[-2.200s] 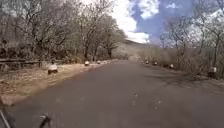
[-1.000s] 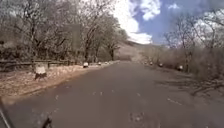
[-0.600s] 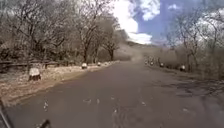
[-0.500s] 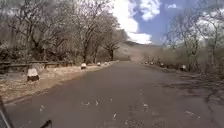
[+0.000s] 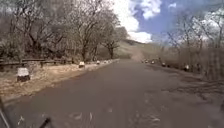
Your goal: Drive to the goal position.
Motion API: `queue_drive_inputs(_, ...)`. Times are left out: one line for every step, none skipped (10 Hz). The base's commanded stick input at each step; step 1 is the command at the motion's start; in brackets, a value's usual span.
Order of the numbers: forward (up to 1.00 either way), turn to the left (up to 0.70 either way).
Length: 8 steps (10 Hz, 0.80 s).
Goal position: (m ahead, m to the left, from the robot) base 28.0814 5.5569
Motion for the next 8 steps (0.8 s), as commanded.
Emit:
queue_drive_inputs(0.70, -0.02)
queue_drive_inputs(0.70, -0.09)
queue_drive_inputs(0.70, -0.16)
queue_drive_inputs(0.70, -0.15)
queue_drive_inputs(0.70, -0.06)
queue_drive_inputs(0.70, 0.00)
queue_drive_inputs(0.70, 0.00)
queue_drive_inputs(0.70, 0.00)
